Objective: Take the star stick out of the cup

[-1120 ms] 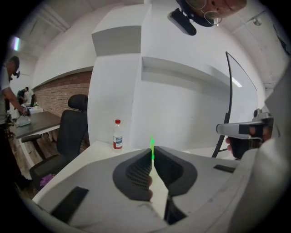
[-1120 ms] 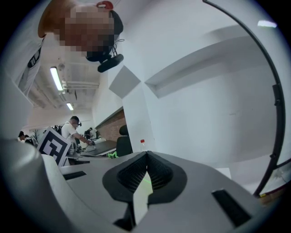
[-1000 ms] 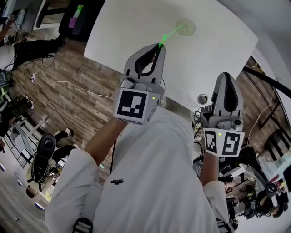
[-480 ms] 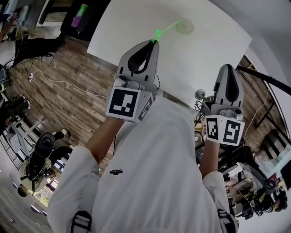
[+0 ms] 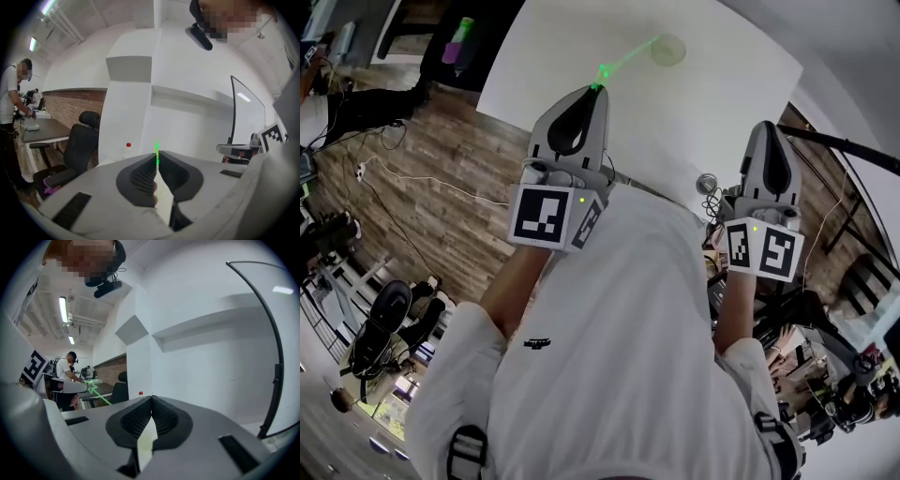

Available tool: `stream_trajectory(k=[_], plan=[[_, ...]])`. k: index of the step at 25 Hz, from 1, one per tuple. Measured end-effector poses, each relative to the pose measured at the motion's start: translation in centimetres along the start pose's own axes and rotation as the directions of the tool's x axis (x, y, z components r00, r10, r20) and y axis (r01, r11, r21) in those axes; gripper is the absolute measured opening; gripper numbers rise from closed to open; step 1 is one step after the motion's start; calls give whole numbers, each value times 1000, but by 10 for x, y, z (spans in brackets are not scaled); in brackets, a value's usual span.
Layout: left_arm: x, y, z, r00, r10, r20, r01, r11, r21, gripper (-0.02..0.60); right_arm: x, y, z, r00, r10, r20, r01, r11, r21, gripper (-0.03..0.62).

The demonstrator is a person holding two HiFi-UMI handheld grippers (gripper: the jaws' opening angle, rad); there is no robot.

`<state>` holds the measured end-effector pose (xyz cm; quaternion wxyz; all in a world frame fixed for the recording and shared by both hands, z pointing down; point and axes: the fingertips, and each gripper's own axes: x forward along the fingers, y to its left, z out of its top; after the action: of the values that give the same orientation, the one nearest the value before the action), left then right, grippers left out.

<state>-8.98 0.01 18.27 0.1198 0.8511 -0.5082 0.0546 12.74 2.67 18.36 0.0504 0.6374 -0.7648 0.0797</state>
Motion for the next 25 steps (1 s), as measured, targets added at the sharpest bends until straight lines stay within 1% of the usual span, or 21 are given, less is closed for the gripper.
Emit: stream_trajectory(k=[4,9,15,25], plan=[[-6,3,0,1000,-3,6,3,1000,2,31,-5,0,-2,1000,7,-9,-7,1000,-3,3],[-9,4,1,1000,-16,5,16,1000,10,31,-7,10,2,997,76,-22,-78,995,-61,3],[-7,-12,2,999,-35,14,35,999,13,31,-14,5,7,993,116,-16,-117,992,-43,3],[-8,-22,-3,998,-66,5,66,998,17,31,-23,10,4,995,103,-20,-103,994,-26,3]])
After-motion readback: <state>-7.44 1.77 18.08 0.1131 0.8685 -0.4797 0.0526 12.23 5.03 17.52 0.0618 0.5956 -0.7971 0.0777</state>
